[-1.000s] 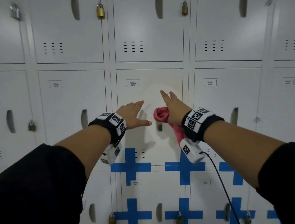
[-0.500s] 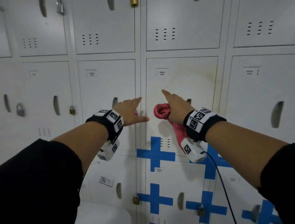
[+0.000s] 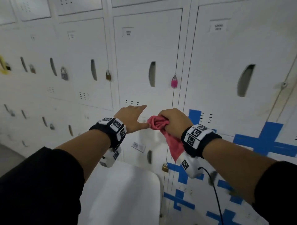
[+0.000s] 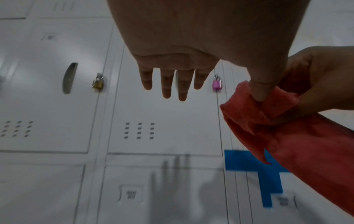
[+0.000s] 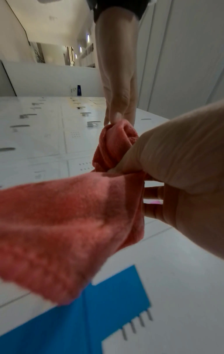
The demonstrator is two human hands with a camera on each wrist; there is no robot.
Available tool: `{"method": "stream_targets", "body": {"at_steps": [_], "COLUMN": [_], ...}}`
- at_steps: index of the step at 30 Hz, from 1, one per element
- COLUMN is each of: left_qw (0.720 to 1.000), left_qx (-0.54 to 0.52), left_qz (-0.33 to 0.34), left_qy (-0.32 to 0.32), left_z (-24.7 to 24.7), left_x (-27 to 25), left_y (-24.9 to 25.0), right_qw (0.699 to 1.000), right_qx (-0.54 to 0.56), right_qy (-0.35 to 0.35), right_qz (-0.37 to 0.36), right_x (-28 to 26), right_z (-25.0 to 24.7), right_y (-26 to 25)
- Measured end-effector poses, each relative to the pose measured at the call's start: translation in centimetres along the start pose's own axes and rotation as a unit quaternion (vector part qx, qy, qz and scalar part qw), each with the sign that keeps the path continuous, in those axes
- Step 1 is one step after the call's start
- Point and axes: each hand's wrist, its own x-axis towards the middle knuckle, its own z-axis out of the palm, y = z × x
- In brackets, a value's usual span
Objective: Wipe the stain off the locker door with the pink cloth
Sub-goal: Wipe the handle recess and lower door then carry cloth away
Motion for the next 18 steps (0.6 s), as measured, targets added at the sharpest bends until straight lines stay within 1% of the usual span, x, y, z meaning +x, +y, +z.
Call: {"method": "stream_targets", "body": {"at_steps": [4, 8, 10, 13, 15, 17, 18], "left_qw": [0.999, 0.995, 0.993, 0.989, 0.986, 0.984, 0.982], "left_qx": [0.01, 0.003, -0.002, -0.004, -0.009, -0.012, -0.013], "left_qz": [-0.02, -0.038, -0.048, -0.057, -0.066, -0.076, -0.08], "left_qy": [-0.043, -0.09, -0.112, -0.134, -0.151, -0.163, -0.168], "left_z": [4.9, 9.7, 12.1, 14.8, 16.4, 17.6, 18.1], "left_x": [-2.0, -4.0, -4.9, -6.1, -6.8, -7.5, -7.8], "left_y": [-2.4, -4.8, -6.0, -7.3, -8.2, -8.9, -9.2], "right_qw": [1.0, 0.999, 0.997, 0.991, 0.986, 0.985, 0.986], "right_qx": [0.017, -0.002, -0.011, 0.016, 0.026, 0.033, 0.05], "right_qy": [-0.025, -0.048, -0.077, -0.127, -0.157, -0.164, -0.151], "right_qz": [-0.008, -0.006, 0.003, 0.047, 0.051, 0.049, 0.042], "right_x": [-0.4, -1.3, -1.6, -2.0, -2.0, -2.4, -2.7], "right_z": [6.3, 12.2, 15.4, 19.6, 22.2, 24.6, 25.5], "right_y": [-0.4, -0.8, -0.7, -0.1, 0.2, 0.6, 0.8]}}
